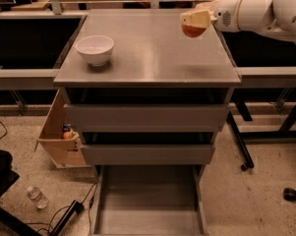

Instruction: Pick apple from bottom drawer and place on counter

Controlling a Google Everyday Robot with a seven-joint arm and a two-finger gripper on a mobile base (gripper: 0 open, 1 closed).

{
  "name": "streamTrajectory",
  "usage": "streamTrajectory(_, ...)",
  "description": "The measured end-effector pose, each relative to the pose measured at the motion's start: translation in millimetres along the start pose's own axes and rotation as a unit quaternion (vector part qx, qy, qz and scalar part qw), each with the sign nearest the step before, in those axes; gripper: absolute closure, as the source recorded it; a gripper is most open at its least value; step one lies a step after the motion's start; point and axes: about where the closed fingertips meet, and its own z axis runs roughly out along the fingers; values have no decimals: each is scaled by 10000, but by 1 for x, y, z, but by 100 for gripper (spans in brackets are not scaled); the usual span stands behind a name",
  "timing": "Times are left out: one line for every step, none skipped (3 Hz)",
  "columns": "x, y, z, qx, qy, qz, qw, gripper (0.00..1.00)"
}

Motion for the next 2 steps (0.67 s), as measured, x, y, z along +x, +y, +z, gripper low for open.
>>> streamTrajectory(20,-17,38,287,220,-23,9993,100)
streamTrajectory(51,-34,65,559,480,45,9973,100)
